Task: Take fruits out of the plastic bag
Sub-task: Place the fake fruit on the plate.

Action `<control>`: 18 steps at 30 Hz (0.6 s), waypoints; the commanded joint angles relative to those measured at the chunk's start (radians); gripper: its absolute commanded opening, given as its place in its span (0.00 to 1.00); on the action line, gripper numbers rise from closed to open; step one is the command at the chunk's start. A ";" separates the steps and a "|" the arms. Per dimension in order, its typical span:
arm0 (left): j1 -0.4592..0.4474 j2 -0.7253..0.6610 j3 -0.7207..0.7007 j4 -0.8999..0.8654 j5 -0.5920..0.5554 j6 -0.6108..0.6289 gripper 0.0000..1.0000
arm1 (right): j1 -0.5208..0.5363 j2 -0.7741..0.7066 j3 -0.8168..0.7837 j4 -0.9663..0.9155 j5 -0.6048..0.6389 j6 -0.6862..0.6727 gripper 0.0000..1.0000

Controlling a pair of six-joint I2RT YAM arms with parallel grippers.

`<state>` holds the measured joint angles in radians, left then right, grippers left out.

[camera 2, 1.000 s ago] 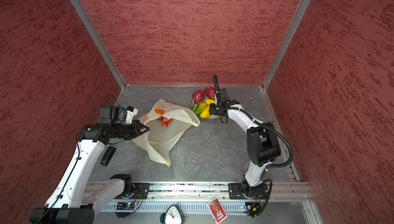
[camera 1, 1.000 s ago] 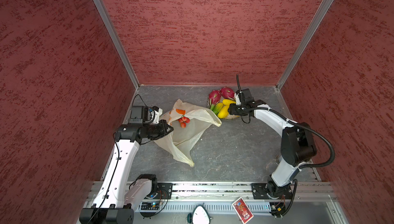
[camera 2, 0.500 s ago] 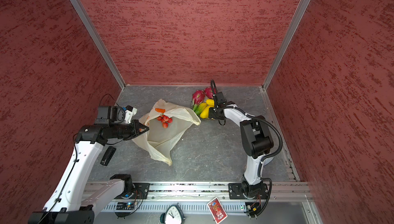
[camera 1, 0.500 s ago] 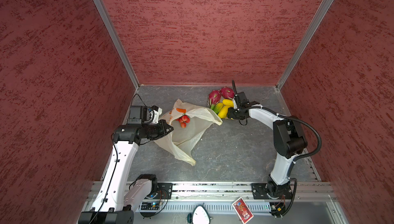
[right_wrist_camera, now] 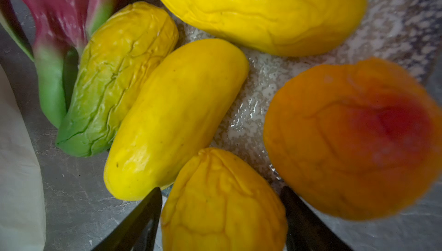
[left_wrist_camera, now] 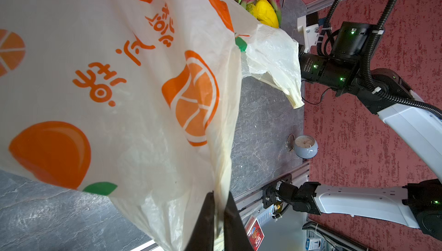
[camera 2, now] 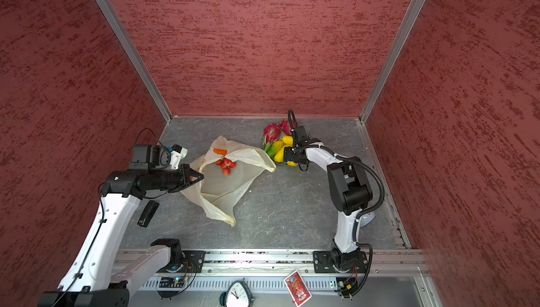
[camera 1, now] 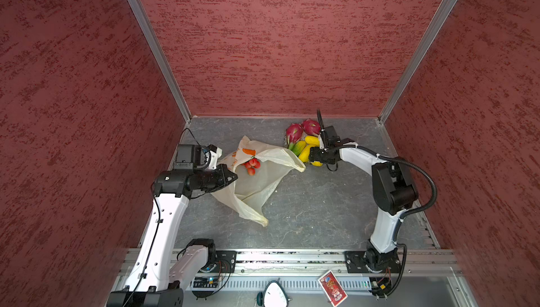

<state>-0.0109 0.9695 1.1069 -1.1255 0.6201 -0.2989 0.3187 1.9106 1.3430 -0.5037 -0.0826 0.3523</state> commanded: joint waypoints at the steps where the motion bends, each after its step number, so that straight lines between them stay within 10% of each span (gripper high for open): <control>1: 0.000 0.000 0.028 -0.008 0.005 0.014 0.12 | -0.003 -0.077 -0.006 0.010 0.018 0.004 0.78; 18: -0.001 0.006 0.047 -0.009 0.007 0.004 0.12 | -0.004 -0.314 -0.156 -0.002 -0.111 -0.008 0.69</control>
<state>-0.0109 0.9722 1.1263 -1.1366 0.6209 -0.2993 0.3187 1.5826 1.2247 -0.5133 -0.1200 0.3355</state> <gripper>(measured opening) 0.118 0.702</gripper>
